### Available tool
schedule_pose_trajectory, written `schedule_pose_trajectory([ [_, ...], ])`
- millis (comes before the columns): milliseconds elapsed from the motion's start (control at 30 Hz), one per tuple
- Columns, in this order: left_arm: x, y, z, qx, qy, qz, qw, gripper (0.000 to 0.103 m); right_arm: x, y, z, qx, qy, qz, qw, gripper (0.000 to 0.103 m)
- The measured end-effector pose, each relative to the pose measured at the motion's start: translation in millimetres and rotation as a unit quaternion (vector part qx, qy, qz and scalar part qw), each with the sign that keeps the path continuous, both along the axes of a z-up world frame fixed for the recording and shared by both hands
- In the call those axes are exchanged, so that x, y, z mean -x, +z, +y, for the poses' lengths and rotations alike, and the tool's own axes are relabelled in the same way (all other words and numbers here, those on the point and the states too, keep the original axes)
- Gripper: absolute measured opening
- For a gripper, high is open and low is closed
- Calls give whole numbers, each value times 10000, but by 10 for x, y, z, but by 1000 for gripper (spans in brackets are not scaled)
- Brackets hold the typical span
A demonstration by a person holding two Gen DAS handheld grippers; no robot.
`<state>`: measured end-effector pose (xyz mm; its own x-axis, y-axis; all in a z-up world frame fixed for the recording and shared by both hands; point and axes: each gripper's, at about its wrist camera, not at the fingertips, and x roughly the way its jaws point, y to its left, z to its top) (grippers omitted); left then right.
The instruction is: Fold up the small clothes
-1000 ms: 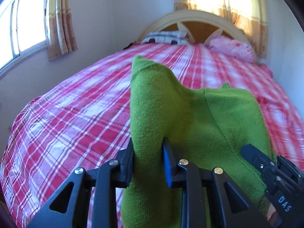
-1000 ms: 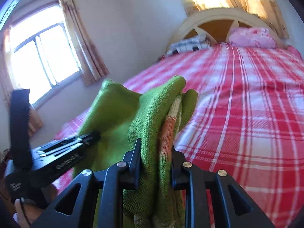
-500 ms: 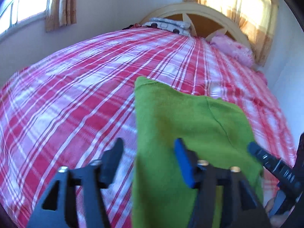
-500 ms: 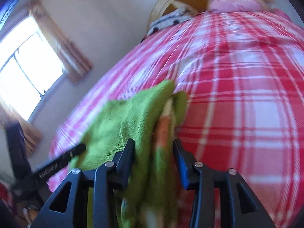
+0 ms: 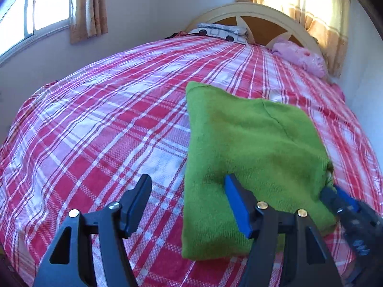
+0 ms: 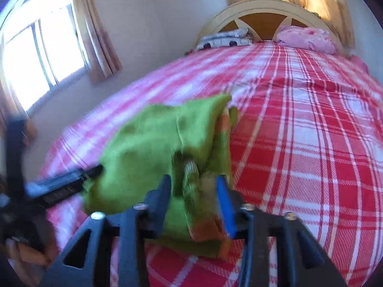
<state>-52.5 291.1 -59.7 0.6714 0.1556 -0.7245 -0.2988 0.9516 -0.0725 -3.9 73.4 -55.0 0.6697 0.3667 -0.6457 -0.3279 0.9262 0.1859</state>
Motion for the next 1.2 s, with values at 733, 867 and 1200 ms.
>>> schedule_pose_trajectory([
  [733, 489, -219, -282, -34, -190, 317, 9993, 70, 815, 30, -118, 259, -418, -142, 9987, 53],
  [867, 494, -299, -338, -57, -254, 487, 9985, 70, 848, 50, -146, 210, -426, -194, 9987, 53],
  [1200, 386, -360, -365, -249, -251, 585, 9977, 70, 754, 126, -187, 81, -353, -315, 9988, 53],
])
